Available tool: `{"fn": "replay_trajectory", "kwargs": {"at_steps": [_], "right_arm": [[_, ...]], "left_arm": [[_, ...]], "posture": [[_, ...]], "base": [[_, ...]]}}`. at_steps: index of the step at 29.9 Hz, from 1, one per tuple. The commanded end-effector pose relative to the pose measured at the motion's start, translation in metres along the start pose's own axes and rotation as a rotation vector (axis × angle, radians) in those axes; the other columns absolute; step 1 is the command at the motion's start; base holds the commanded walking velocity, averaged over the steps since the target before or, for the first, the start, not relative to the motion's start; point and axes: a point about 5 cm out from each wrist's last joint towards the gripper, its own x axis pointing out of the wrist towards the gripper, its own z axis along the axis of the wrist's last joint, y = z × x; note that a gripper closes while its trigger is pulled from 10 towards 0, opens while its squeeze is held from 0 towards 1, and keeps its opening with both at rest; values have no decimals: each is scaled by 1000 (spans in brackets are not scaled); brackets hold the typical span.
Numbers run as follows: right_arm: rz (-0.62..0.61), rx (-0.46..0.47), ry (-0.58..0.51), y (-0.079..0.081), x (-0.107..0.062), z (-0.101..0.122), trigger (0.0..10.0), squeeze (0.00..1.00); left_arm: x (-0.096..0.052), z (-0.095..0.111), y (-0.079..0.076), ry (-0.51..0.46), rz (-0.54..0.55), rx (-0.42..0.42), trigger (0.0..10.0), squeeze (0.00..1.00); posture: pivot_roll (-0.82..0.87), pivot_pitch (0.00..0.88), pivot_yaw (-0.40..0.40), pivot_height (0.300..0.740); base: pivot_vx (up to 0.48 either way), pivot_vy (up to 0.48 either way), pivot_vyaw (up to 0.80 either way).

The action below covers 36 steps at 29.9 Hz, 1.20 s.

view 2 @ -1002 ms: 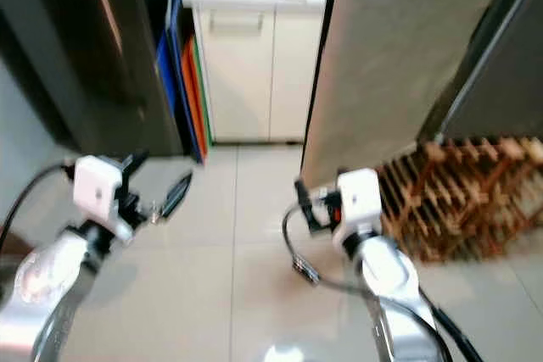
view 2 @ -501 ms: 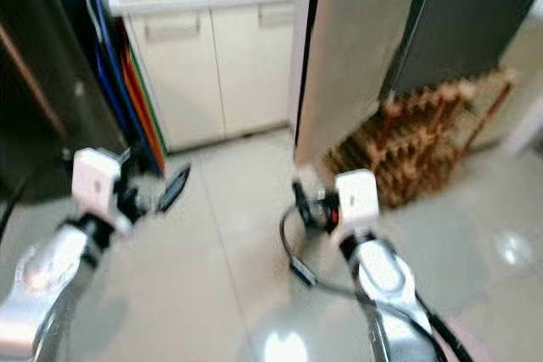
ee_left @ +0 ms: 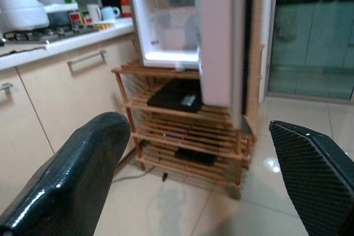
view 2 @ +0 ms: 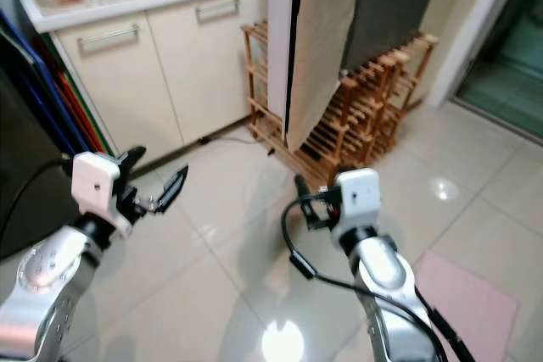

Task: Restocking fridge

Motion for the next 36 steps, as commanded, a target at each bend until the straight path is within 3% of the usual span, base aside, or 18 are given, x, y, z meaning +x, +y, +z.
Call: {"fn": "replay_trajectory", "kwargs": {"at_steps": [1, 9, 36], "right_arm": [[-10, -1, -30, 4, 3, 6, 10000, 0], [-18, 11, -42, 4, 7, 11, 10000, 0], [-70, 48, -68, 3, 14, 13, 10000, 0]], "left_arm": [[1, 2, 8, 9, 63, 1, 10000, 0], [5, 5, 9, -28, 75, 14, 10000, 0], [7, 3, 7, -14, 46, 14, 10000, 0]], "posture": [[43, 0, 34, 740], [42, 0, 35, 740], [54, 0, 38, 740]], "base": [[0, 0, 0], [104, 0, 0], [420, 0, -18]]}}
